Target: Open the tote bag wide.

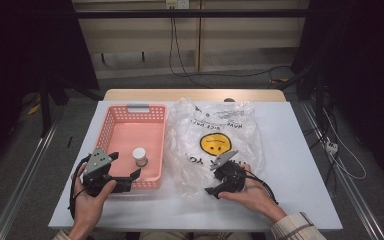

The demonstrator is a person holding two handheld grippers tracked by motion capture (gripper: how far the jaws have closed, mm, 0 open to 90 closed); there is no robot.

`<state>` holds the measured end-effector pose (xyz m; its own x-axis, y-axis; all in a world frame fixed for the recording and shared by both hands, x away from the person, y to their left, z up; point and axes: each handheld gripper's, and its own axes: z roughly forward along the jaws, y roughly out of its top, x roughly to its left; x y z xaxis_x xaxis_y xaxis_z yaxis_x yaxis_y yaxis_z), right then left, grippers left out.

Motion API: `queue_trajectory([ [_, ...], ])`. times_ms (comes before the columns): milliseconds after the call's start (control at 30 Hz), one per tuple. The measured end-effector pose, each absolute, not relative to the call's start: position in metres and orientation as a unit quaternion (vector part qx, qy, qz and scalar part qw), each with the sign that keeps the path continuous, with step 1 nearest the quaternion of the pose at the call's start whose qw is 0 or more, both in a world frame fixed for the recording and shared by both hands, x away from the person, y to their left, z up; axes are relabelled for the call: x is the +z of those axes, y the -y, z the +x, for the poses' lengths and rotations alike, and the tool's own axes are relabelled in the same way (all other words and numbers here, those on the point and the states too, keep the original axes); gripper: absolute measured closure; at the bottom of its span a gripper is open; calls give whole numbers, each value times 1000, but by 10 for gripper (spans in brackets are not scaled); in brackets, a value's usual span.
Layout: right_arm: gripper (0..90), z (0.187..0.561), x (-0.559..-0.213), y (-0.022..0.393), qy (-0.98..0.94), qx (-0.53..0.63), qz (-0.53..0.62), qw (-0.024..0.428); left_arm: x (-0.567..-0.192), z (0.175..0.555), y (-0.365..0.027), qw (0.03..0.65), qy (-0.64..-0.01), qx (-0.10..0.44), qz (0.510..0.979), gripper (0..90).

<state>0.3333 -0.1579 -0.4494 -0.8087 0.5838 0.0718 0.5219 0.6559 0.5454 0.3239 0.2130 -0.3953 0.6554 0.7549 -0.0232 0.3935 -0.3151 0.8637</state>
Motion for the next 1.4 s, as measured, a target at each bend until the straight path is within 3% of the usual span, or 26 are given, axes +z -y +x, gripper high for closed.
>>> queue_trajectory([
  [67,522,335,-448,160,-907,283,308,57,-396,324,-213,459,-366,196,786,69],
  [133,754,336,-447,163,-903,290,312,53,-396,325,-213,459,-366,195,786,69],
  [200,874,339,-448,167,-902,299,311,32,-396,325,-213,459,-367,196,785,69],
  [267,899,340,-448,168,-899,305,313,24,-396,325,-214,458,-368,196,785,69],
  [567,900,341,-431,182,-873,360,328,21,-396,325,-214,459,-370,196,784,69],
  [1400,900,364,-354,204,-808,480,324,110,-397,334,-215,460,-368,194,784,71],
])
